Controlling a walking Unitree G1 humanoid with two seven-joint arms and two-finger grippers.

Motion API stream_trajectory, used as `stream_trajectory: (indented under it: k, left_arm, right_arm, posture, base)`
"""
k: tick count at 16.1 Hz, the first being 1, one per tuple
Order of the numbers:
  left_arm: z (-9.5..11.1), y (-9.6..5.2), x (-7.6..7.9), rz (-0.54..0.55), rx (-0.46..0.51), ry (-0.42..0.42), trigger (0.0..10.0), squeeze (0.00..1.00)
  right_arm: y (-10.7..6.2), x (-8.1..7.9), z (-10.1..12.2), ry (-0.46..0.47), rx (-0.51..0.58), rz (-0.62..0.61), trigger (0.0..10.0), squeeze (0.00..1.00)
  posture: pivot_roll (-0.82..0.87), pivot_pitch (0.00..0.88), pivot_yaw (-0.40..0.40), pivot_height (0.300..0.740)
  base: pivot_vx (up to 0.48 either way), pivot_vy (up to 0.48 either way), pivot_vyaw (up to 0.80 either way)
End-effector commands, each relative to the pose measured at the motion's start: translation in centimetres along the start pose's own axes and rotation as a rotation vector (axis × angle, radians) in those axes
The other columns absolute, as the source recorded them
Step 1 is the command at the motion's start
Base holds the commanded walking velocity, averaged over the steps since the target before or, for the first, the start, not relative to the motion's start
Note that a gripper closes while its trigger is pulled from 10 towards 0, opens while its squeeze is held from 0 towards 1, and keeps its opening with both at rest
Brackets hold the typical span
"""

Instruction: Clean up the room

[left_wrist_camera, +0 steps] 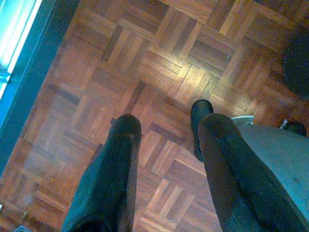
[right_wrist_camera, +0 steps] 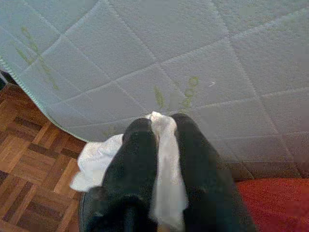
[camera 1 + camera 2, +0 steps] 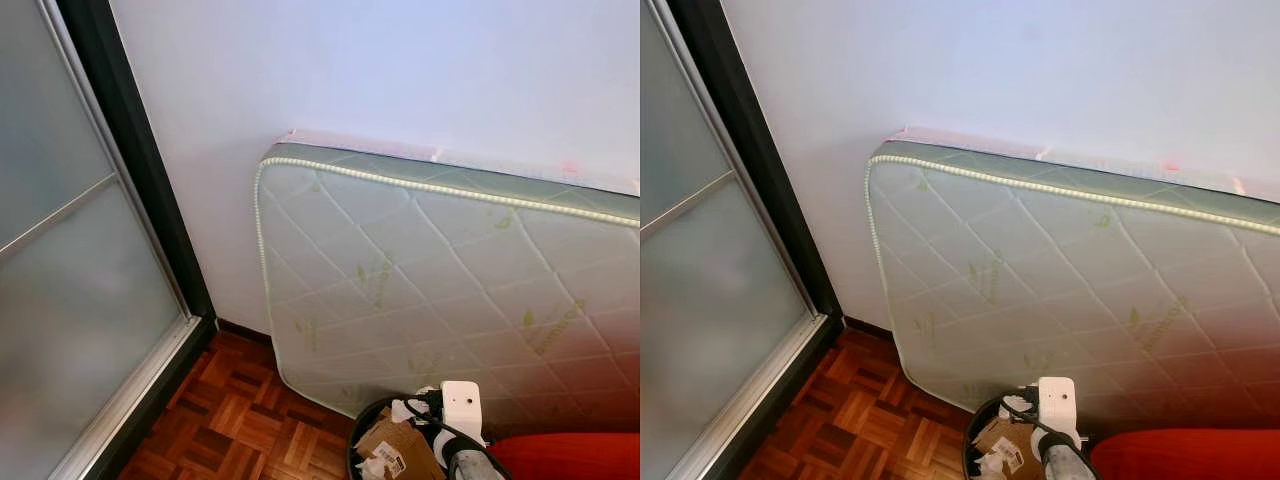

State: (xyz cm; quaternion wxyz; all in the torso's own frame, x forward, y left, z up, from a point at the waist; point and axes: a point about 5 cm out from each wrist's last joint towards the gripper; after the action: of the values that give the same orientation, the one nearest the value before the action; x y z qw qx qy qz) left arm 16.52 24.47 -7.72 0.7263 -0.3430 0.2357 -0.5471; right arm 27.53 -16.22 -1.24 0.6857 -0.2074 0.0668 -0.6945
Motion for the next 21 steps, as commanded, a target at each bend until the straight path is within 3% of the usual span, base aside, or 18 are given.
stream_trajectory:
  k: [1,4,13,16,21]
  left_arm:
    - [-0.7,-0.2,-0.3,0.007,-0.026,0.006,10.0,0.00]
    - [-0.7,-0.2,-0.3,0.008,-0.026,0.006,10.0,0.00]
    - [-0.7,-0.2,-0.3,0.009,-0.028,0.007,10.0,0.00]
    - [-0.7,-0.2,-0.4,0.009,-0.028,0.008,10.0,0.00]
    - [-0.7,-0.2,-0.4,0.010,-0.027,0.008,10.0,0.00]
  right_arm:
    - [-0.3,0.0,-0.7,-0.012,-0.028,-0.004,10.0,0.87]
    - [-0.4,0.1,-0.9,-0.027,-0.038,-0.007,10.0,0.93]
    - [-0.8,0.2,-2.3,-0.062,-0.120,-0.002,10.0,0.93]
    - [-1.2,0.3,-3.2,-0.076,-0.177,-0.003,10.0,1.00]
    - [-1.4,0.1,-3.8,-0.078,-0.213,0.016,10.0,1.00]
  posture:
    - [0.03,0.151,-0.002,0.740]
    - [0.03,0.152,-0.002,0.740]
    - [0.03,0.152,-0.002,0.740]
    - [0.03,0.152,-0.002,0.740]
    - [0.03,0.152,-0.001,0.740]
  base:
    - [0.000,0.000,0.00]
    - [0.000,0.000,0.00]
    - [0.000,0.000,0.00]
    - [0.000,0.000,0.00]
    - [0.000,0.000,0.00]
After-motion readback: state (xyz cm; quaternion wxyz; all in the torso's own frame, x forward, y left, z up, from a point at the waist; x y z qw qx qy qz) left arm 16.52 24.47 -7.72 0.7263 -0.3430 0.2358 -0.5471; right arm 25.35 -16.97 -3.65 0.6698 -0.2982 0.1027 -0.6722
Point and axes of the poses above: a point about 5 cm out from each wrist's last joint towards the gripper, its own y axis pointing out of the wrist towards the gripper, its own z axis along the axis of the wrist's last joint, x = y × z, and after that the axes turned 10 degrees about -y, right-handed
